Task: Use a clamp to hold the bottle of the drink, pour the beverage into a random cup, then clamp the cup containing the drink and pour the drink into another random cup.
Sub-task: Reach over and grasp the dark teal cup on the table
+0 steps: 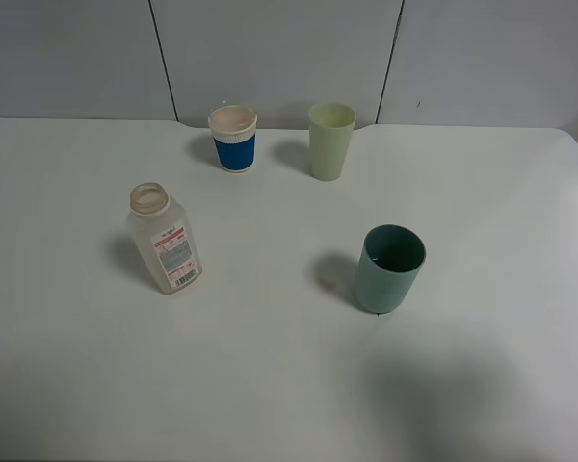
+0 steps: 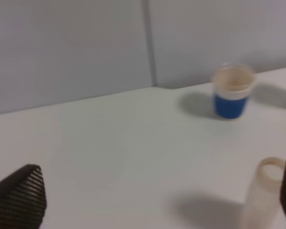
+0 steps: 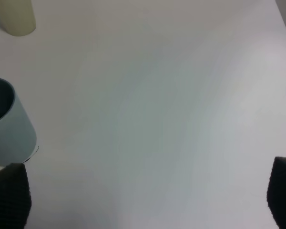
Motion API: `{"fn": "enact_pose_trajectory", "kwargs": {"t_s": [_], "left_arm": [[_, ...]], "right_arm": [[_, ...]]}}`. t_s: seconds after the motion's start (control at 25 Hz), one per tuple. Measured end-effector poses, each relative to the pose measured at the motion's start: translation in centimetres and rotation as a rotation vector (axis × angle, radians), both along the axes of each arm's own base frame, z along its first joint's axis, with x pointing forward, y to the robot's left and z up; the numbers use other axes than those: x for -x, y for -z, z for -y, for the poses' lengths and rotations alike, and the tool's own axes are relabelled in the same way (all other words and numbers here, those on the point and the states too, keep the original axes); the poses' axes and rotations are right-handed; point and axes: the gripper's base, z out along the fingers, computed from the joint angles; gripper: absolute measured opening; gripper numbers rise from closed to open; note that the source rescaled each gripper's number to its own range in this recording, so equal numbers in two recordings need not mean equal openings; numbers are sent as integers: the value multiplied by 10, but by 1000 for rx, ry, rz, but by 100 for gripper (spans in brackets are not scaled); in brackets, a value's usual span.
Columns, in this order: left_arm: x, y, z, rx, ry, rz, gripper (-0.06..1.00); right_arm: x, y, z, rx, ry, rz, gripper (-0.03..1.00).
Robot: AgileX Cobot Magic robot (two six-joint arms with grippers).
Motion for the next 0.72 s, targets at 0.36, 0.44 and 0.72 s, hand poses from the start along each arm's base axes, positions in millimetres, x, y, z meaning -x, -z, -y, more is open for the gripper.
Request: {"fn": "enact_pose_trajectory", "kwargs": {"t_s": [0.36,0.44,0.72], "left_arm": [[54,10,-9,11,-121,18,100],[64,14,-9,14,-119,17,100],[84,28,-10,17,-115,2,100]], "right_arm": [[0,0,0,0,0,0,100],[0,0,0,0,0,0,100],[0,0,0,0,0,0,100]]}}
